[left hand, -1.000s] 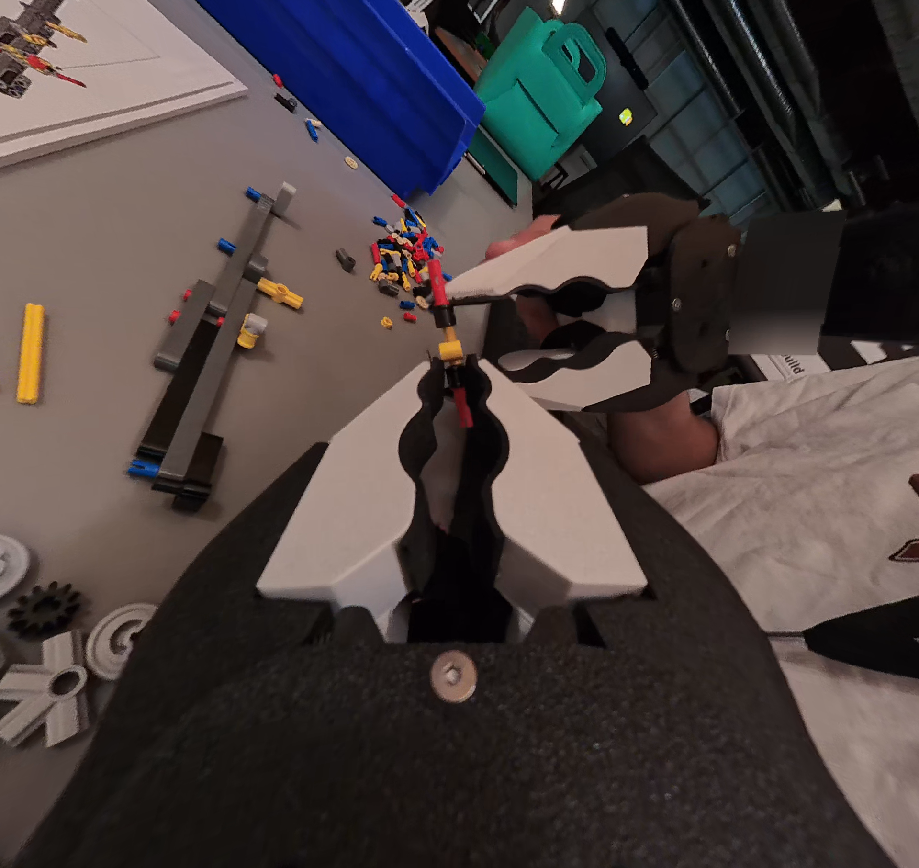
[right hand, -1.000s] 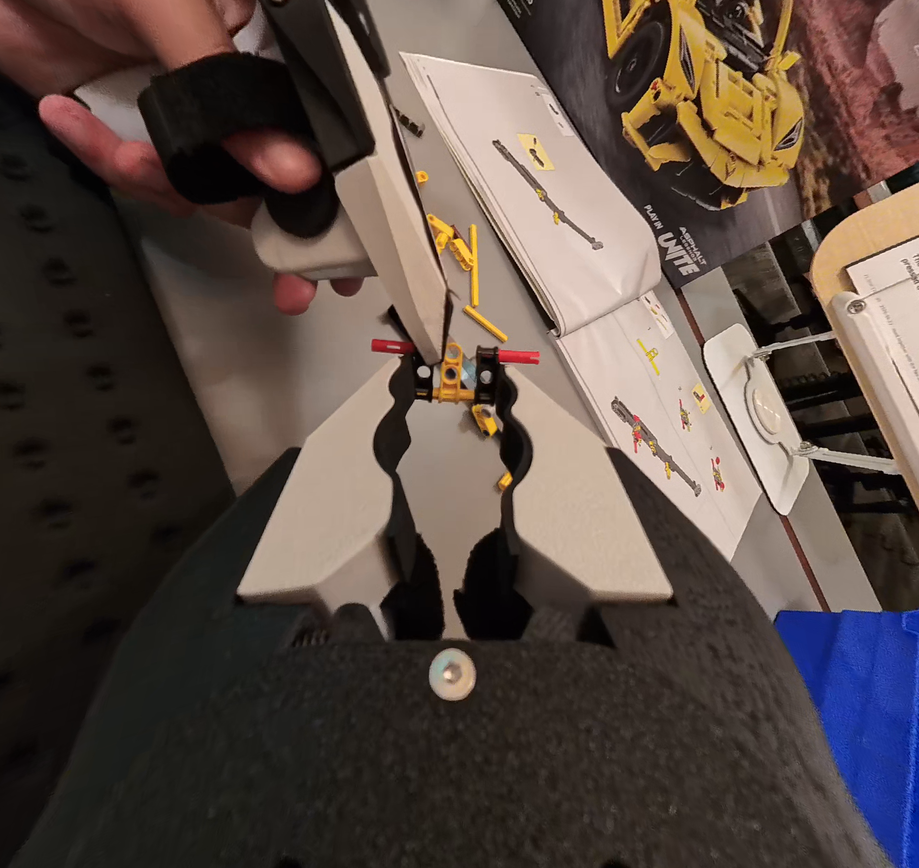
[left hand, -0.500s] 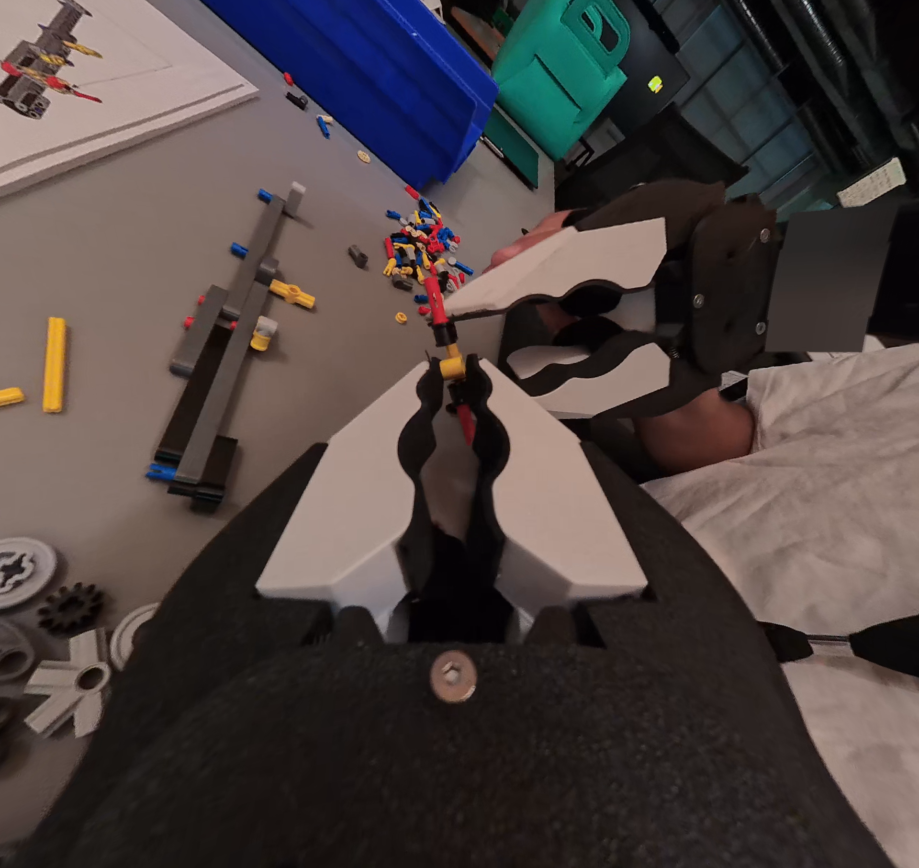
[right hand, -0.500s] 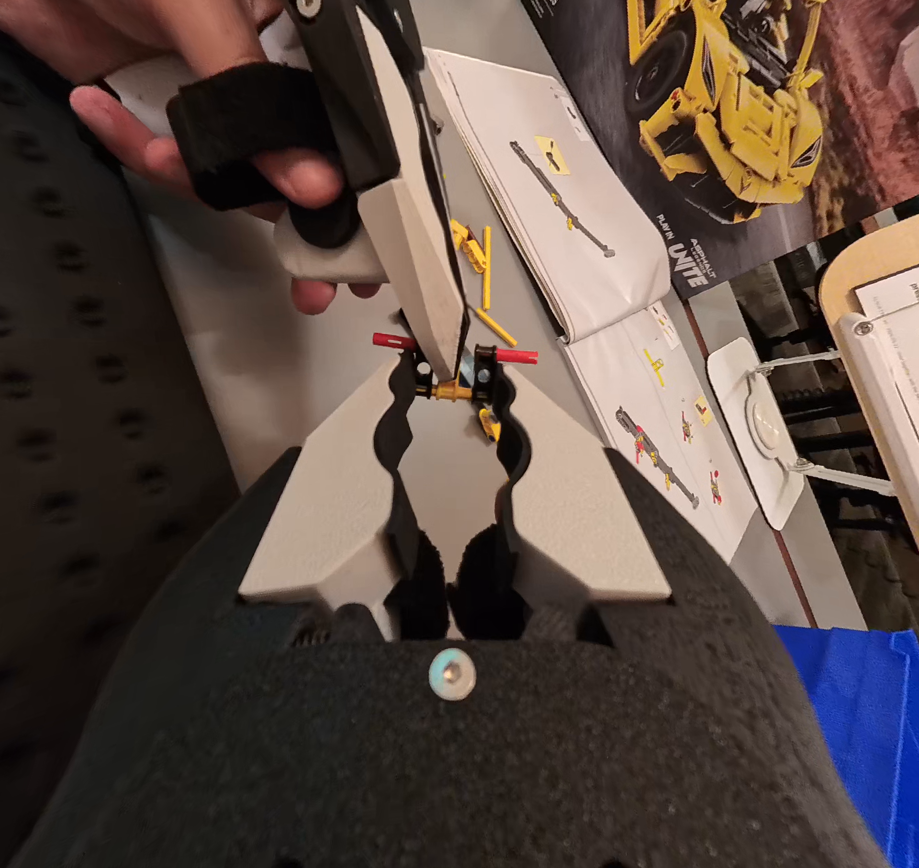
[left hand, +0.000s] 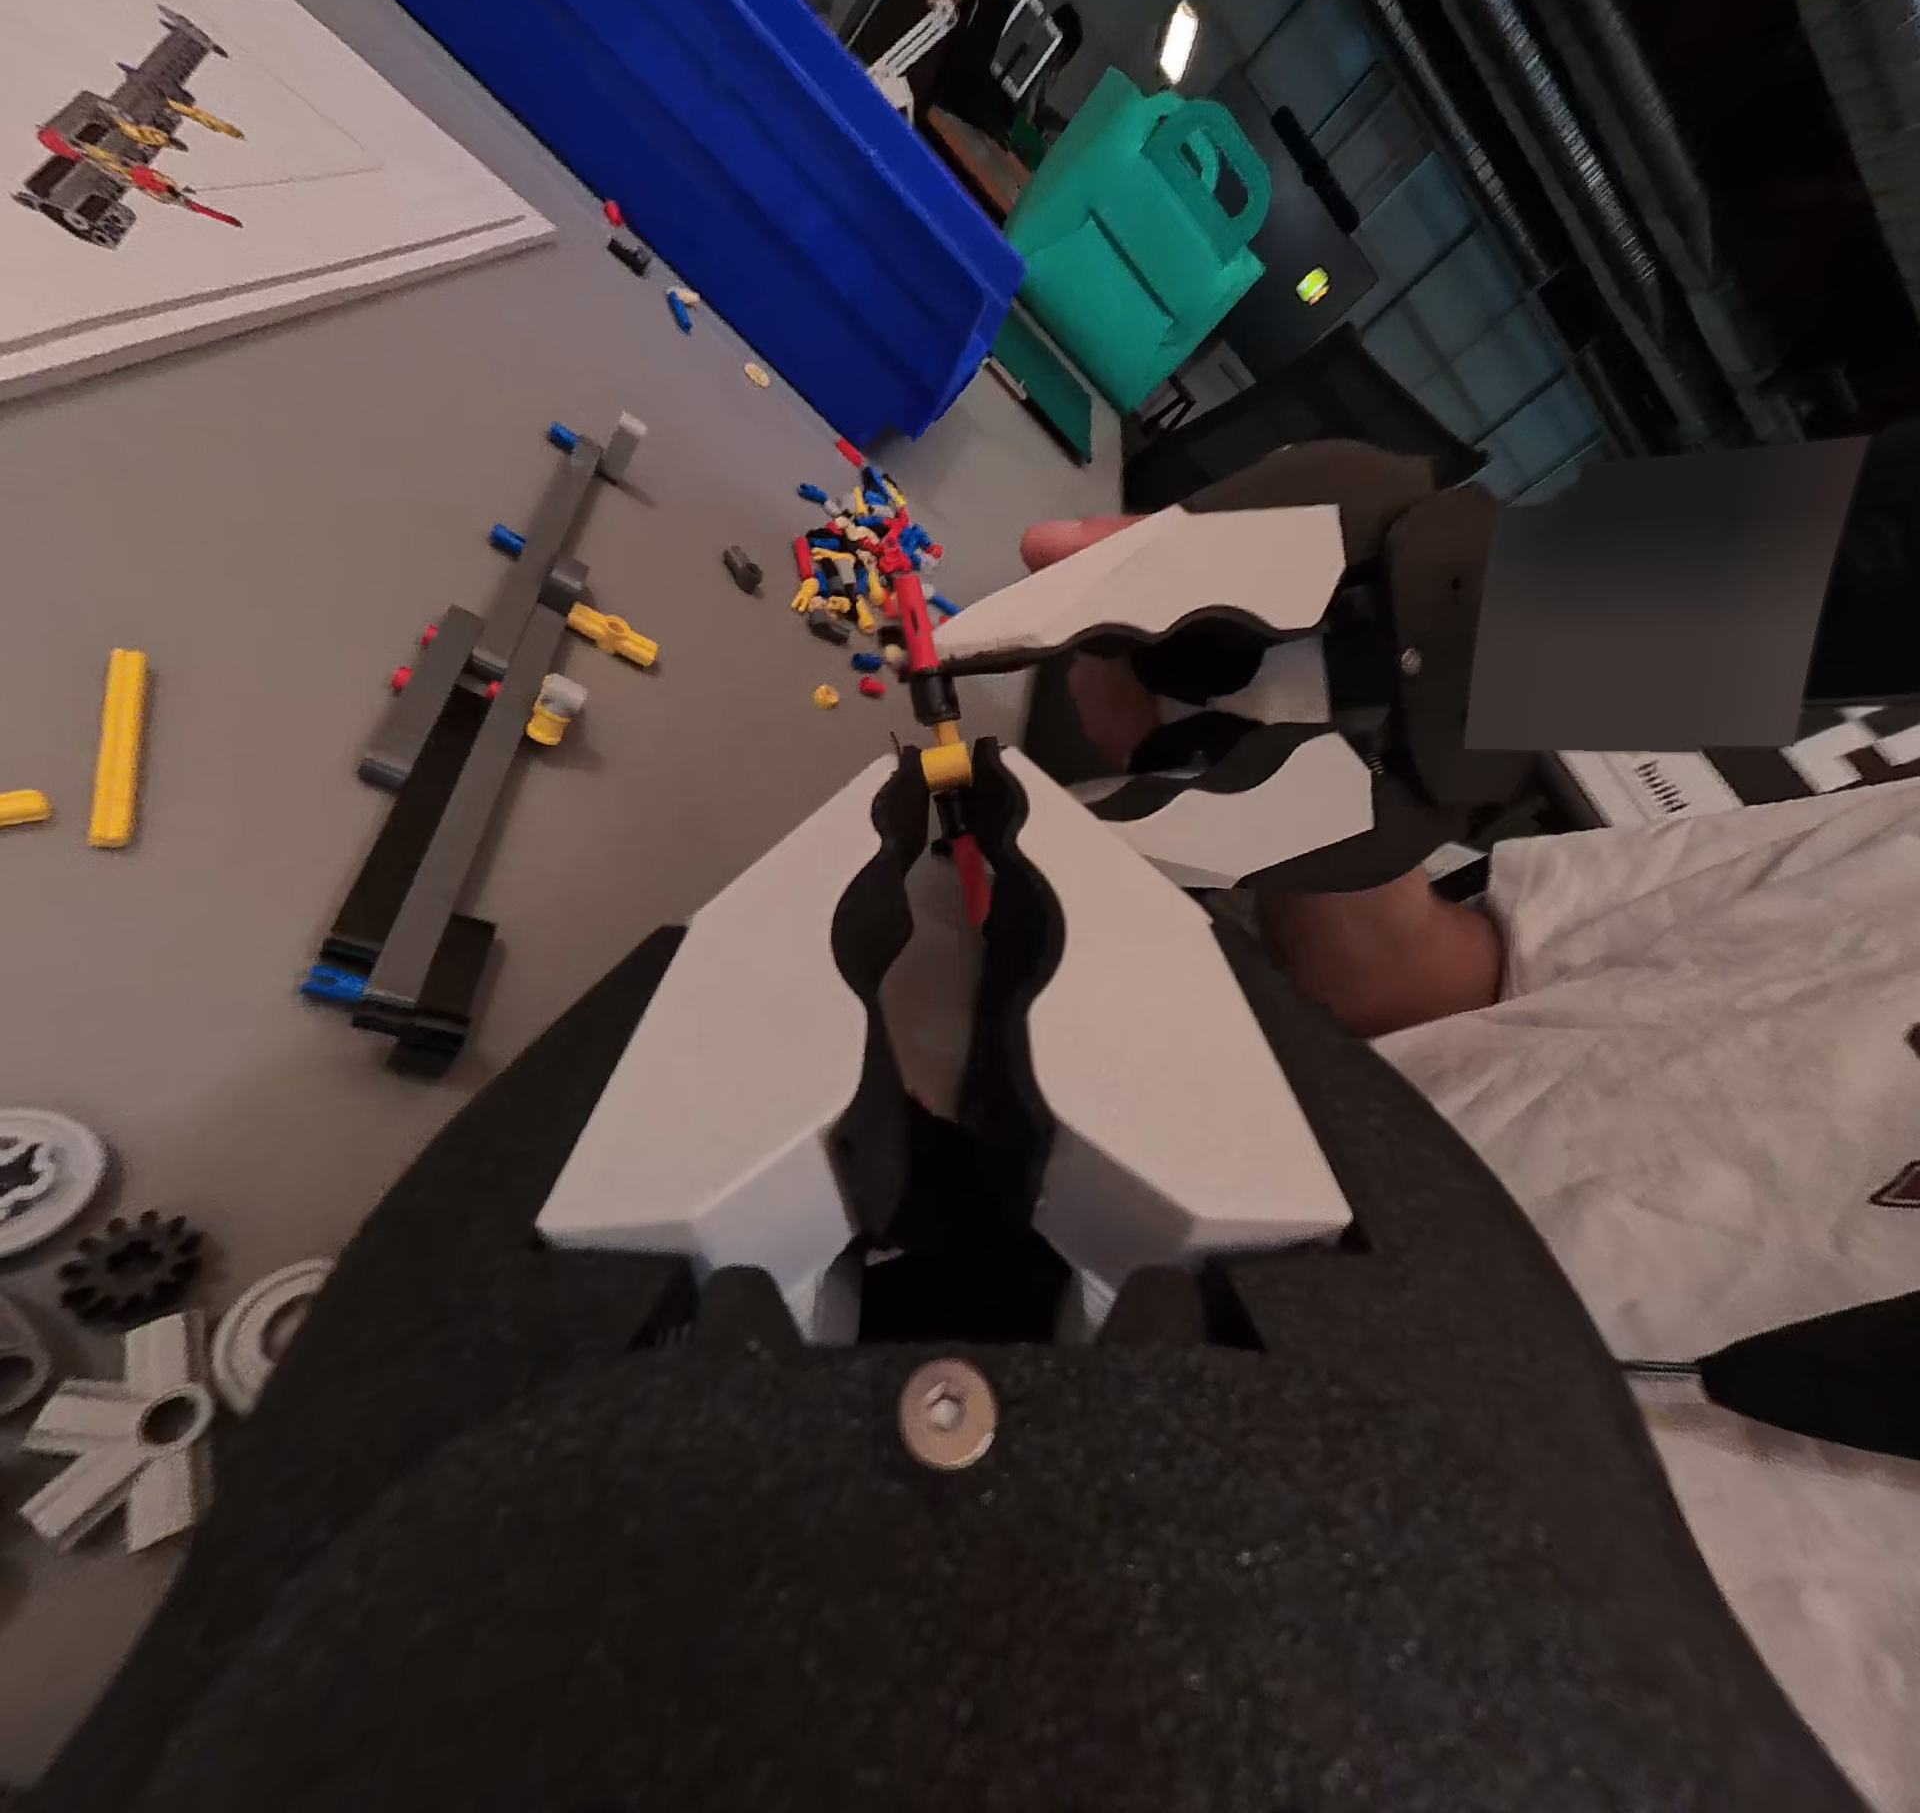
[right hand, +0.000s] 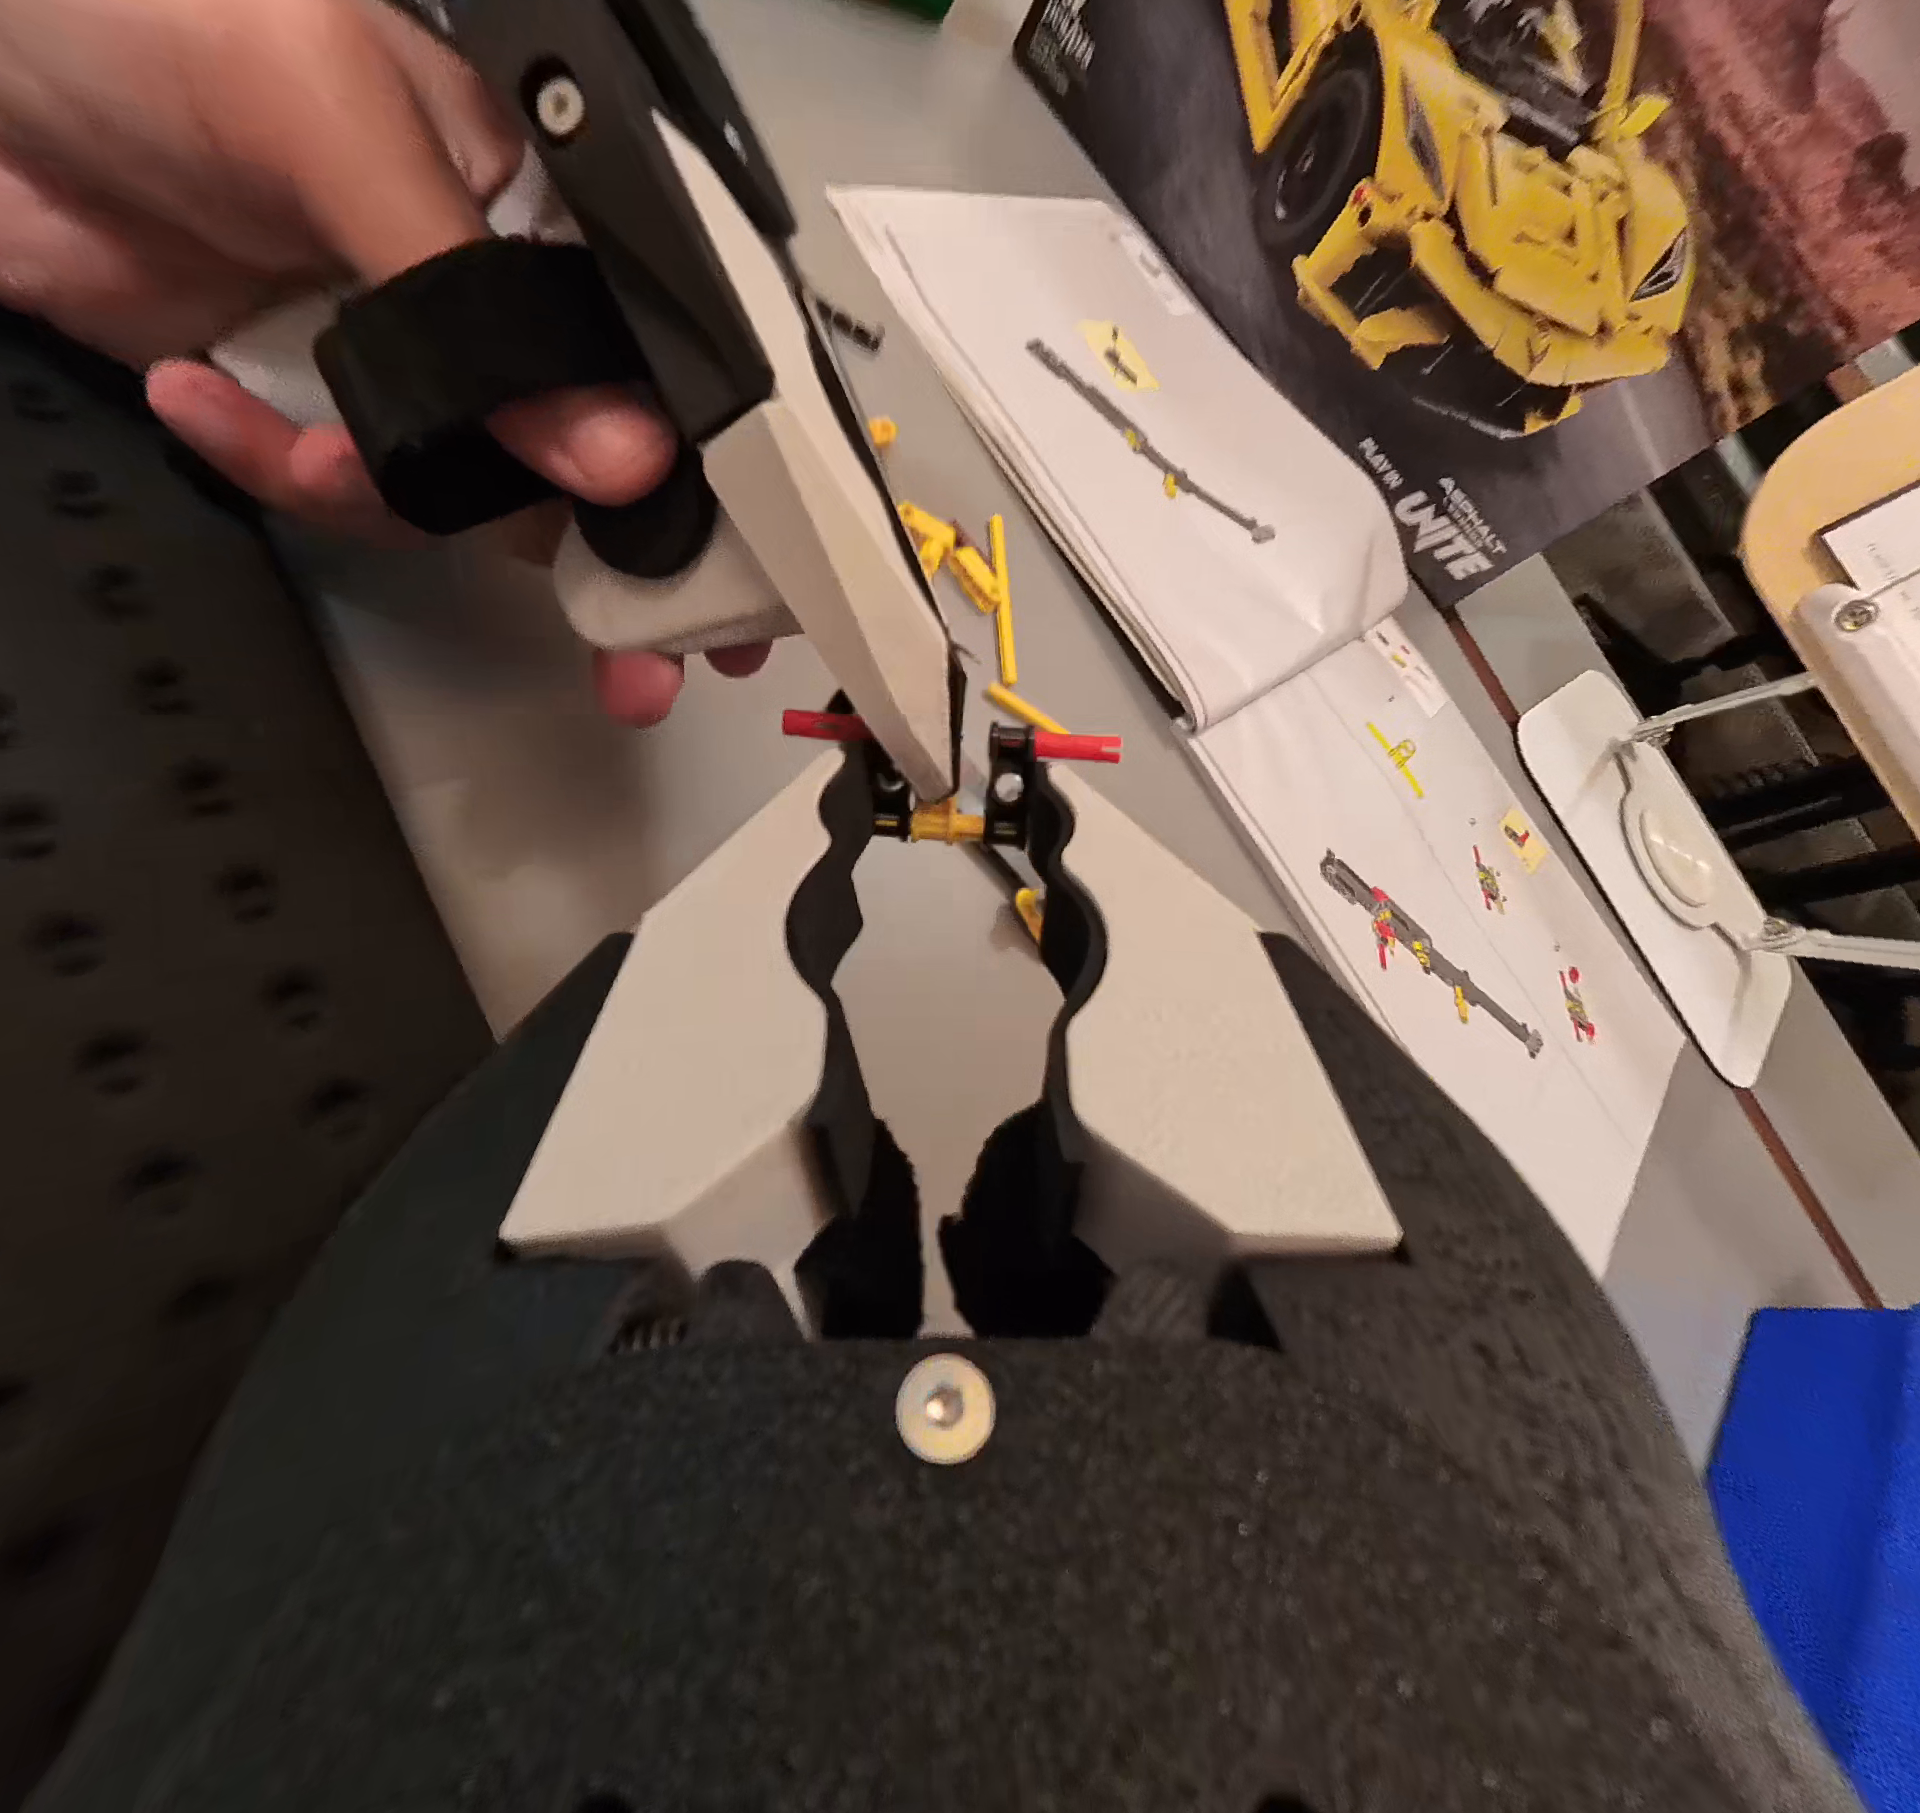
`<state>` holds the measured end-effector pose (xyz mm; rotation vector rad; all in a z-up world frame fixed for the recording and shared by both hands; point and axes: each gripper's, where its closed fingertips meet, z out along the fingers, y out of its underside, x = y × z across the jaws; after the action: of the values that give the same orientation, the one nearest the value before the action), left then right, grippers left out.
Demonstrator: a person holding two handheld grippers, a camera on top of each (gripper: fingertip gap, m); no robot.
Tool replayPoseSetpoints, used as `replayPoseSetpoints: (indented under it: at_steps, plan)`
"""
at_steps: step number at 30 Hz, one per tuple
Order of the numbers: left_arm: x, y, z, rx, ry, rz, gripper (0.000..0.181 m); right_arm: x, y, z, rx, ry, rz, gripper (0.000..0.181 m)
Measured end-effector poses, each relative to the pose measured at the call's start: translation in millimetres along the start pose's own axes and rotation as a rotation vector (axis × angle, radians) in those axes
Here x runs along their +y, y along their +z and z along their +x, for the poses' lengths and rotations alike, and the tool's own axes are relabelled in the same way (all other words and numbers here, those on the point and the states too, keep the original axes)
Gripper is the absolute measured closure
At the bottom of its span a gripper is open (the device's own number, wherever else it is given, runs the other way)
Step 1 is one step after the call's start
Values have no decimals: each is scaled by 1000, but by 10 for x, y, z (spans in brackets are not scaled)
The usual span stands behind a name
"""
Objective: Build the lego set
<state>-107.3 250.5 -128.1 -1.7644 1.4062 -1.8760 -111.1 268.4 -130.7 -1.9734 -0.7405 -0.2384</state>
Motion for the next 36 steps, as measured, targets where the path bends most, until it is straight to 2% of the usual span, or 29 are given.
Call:
replayPoseSetpoints:
  at_steps: [3,10,17,21,23,31,33,36]
  plan:
    - [-27,-9,16,29,-32,20,175,4,-25,38,7,32,8,147]
    - [-36,-14,-48,-15,-35,32,175,-5,16,50,113,-162,-46,152]
    - [-56,-25,-46,-29,-17,50,175,-12,18,59,128,-191,-67,153]
    - [-44,-27,-31,-27,-1,45,175,-10,9,39,89,-123,-59,154]
    - [-68,-29,-3,-14,1,60,174,-41,-12,37,75,-91,-42,160]
    - [-63,-35,-31,-31,7,55,174,-25,16,36,85,-128,-50,159]
    - [-76,-53,-25,6,-26,55,174,-45,17,35,83,-133,-31,159]
    - [-268,-196,-5,95,-132,176,156,-70,-31,101,97,-76,-7,158]
